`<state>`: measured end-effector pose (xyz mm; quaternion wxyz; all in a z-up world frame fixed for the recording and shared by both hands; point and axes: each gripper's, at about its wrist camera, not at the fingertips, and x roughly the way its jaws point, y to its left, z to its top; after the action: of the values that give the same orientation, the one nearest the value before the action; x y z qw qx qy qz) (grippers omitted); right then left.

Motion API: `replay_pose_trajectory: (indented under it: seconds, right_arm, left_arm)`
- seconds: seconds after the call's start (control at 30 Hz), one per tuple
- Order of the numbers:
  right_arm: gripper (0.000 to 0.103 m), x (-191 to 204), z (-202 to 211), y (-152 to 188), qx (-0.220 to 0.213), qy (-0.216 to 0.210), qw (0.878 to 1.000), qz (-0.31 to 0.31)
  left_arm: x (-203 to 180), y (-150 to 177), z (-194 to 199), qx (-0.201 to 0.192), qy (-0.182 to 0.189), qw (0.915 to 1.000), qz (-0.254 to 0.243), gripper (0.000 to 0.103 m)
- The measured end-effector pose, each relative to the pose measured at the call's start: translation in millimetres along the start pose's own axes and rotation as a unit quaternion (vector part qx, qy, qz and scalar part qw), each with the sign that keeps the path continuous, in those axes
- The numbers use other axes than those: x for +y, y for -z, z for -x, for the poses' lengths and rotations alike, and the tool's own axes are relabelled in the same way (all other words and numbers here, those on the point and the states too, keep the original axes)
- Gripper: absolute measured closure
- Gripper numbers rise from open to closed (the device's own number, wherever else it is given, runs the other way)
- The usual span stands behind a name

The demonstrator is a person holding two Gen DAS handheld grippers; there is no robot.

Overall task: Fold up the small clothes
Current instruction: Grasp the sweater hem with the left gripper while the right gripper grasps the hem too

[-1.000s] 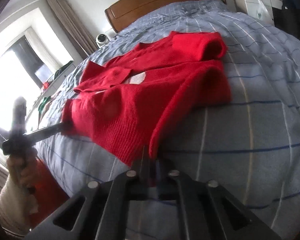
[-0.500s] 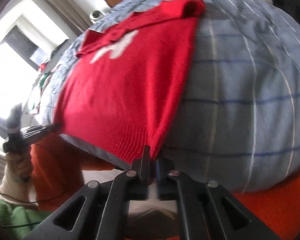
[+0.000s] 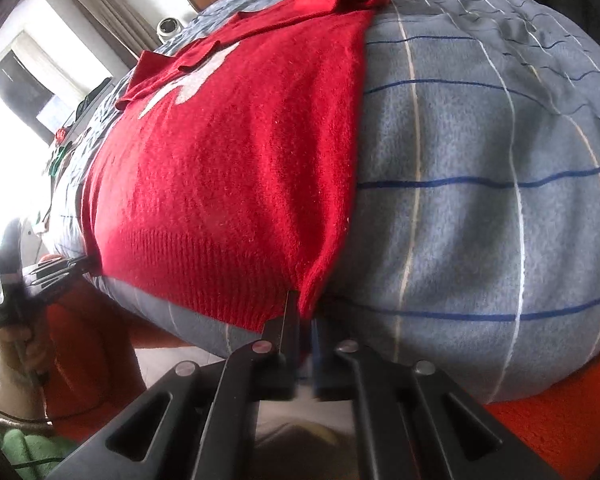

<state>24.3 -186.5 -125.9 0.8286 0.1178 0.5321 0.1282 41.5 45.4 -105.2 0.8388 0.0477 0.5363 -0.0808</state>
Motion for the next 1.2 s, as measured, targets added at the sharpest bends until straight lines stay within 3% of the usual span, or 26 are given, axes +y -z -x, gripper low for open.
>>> replay_pose_trajectory:
  seconds: [1.2]
  right_arm:
    - [0.099,-1,1,5,-0.006,0.000,1.000,-0.010]
  left_arm:
    - [2,14,5,-0.006,-0.011,0.9999,-0.010,0.098]
